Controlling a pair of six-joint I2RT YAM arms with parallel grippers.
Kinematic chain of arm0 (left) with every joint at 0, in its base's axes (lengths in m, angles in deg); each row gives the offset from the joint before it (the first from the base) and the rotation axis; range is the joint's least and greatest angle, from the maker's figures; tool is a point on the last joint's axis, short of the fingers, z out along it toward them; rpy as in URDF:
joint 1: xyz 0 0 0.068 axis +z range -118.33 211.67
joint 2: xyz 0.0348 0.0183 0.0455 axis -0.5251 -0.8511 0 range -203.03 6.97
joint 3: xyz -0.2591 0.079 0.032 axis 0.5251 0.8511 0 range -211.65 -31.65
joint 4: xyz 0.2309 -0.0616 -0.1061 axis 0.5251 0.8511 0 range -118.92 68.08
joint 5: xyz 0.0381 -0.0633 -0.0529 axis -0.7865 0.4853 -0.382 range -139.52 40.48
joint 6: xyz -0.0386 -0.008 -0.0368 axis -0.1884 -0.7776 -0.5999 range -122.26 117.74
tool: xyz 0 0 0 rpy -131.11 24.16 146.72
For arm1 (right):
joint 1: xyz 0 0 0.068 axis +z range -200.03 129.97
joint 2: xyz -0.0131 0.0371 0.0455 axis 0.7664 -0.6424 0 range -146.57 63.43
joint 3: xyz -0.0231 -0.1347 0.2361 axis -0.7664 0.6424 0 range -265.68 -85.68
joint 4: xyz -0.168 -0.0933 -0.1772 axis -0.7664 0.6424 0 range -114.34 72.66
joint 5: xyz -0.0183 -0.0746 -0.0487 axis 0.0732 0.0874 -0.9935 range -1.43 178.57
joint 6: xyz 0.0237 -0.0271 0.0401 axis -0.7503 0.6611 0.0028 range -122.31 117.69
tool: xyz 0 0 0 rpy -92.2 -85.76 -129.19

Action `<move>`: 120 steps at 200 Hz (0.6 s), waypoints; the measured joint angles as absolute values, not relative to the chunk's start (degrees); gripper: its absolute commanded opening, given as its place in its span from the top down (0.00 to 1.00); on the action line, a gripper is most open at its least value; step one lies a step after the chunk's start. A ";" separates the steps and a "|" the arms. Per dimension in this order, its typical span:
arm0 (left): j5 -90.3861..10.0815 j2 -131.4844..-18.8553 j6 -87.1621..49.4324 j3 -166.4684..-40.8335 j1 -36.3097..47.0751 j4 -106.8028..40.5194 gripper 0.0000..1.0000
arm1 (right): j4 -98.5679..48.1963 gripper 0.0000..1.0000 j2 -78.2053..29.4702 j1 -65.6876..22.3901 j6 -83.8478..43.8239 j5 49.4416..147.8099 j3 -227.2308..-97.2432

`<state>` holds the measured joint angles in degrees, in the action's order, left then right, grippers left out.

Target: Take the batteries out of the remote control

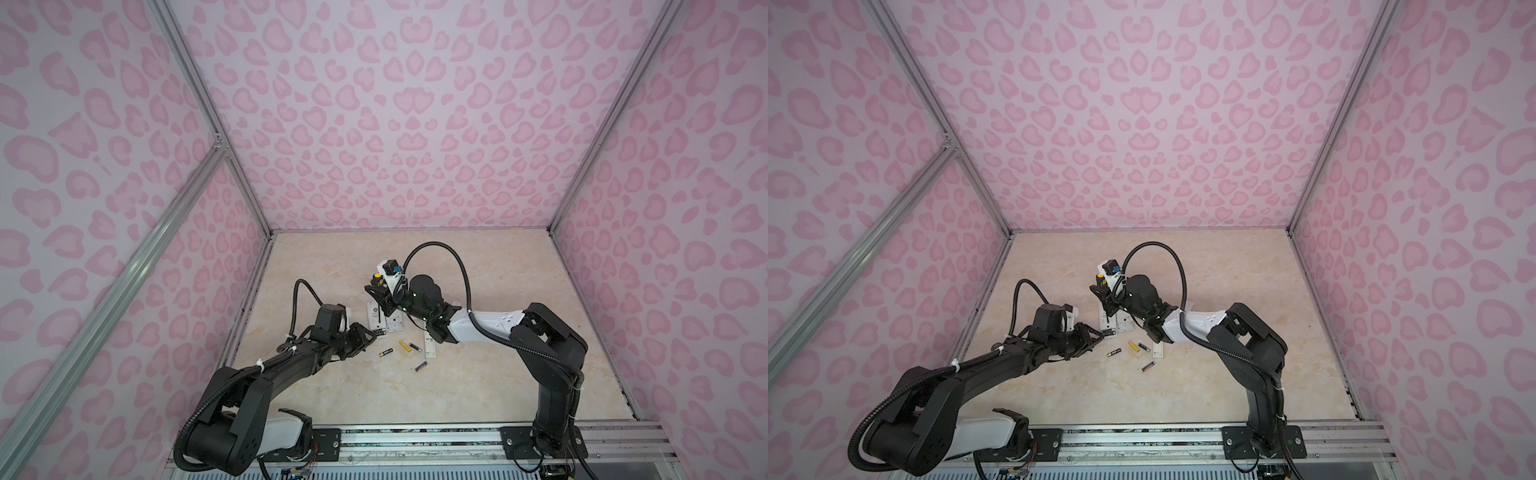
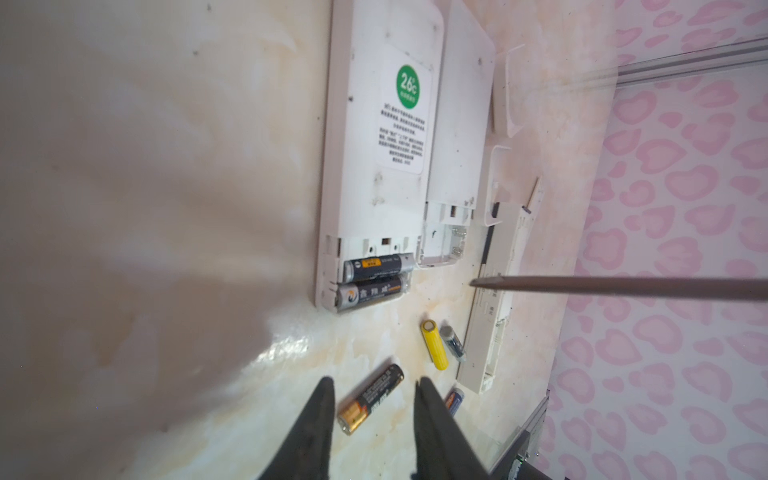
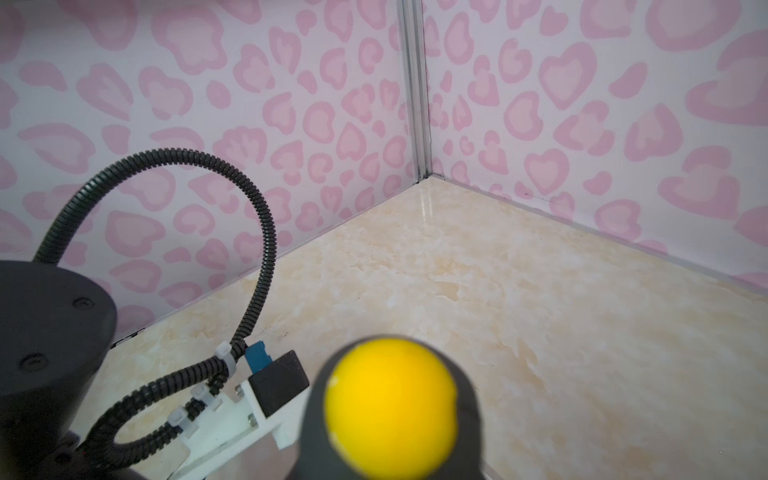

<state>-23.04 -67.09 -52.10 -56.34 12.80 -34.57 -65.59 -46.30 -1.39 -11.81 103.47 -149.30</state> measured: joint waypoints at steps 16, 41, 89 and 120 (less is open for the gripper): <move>-23.72 -66.52 -53.20 -55.51 12.80 -34.62 0.71 | -65.52 1.00 -47.20 -1.21 -11.81 103.77 -149.30; -24.03 -66.72 -53.20 -55.53 12.76 -34.88 0.75 | -66.42 1.00 -48.33 -0.65 -11.57 103.91 -148.95; -24.01 -67.13 -54.09 -55.35 12.76 -35.21 0.79 | -69.02 1.00 -49.49 0.71 -8.73 103.56 -146.74; -23.94 -67.61 -54.29 -55.35 12.76 -35.66 0.80 | -70.79 1.00 -50.15 1.39 -6.56 102.83 -146.02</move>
